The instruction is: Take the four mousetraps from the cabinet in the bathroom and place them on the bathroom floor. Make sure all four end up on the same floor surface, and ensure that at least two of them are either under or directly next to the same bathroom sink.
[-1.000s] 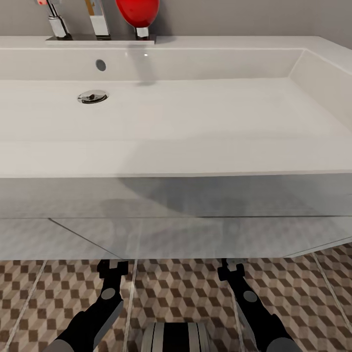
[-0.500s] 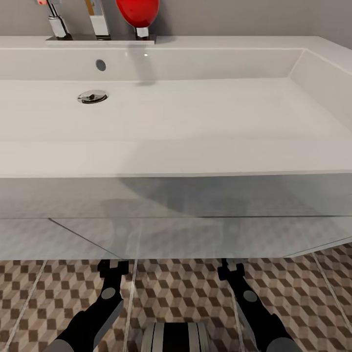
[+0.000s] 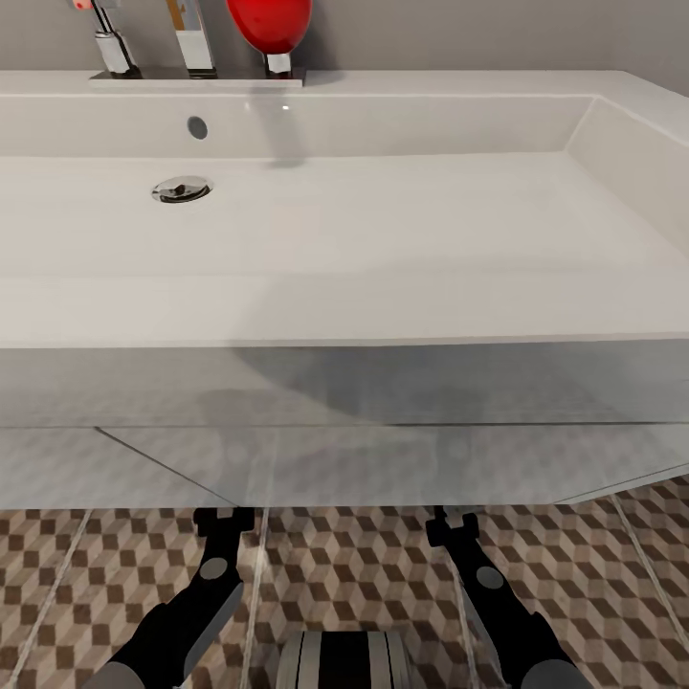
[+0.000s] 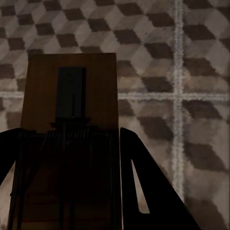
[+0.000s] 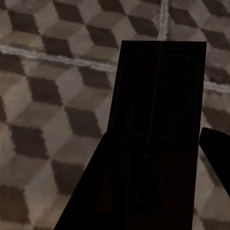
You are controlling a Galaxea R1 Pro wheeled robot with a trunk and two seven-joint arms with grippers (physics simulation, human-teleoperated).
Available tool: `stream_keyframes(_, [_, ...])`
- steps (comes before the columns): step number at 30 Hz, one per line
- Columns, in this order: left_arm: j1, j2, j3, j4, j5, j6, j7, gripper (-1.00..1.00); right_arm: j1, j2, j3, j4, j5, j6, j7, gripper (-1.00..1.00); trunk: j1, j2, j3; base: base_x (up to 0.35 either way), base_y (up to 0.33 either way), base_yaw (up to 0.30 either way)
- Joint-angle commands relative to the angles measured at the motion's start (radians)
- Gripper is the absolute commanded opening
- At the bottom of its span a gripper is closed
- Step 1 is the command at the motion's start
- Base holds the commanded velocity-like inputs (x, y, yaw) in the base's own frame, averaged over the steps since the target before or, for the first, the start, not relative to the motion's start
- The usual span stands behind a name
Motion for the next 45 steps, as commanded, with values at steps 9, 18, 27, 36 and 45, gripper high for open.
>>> stream_keyframes(9, [-0.001, 0.002, -0.007, -0.006, 0.009, 0.015, 0.010, -1.00, 0.000, 0.001, -0.006, 0.000, 0.009, -0.004, 0.003, -1.00, 0.000, 0.000, -0.001, 0.000, 0.000, 0.000])
stream_keyframes(18, [-0.001, 0.001, -0.007, -0.009, 0.010, 0.013, 0.008, -1.00, 0.000, 0.001, -0.005, -0.002, 0.009, -0.004, 0.003, -1.00, 0.000, 0.000, -0.001, 0.000, 0.000, 0.000])
stream_keyframes(27, [-0.001, -0.001, -0.007, -0.031, 0.009, 0.012, 0.008, -1.00, 0.000, 0.003, -0.005, -0.050, 0.009, -0.001, 0.005, -1.00, 0.000, 0.000, -0.001, 0.000, 0.000, 0.000])
stream_keyframes(36, [-0.001, -0.004, -0.005, -0.032, 0.013, 0.014, 0.013, -1.00, 0.000, 0.003, -0.004, -0.053, 0.009, -0.002, 0.006, -1.00, 0.000, 0.000, -0.001, 0.000, 0.000, 0.000])
stream_keyframes(45, [-0.001, -0.016, -0.007, -0.032, 0.017, 0.009, 0.016, -1.00, 0.000, 0.004, 0.000, -0.053, 0.009, -0.002, 0.007, -1.00, 0.000, 0.000, -0.001, 0.000, 0.000, 0.000])
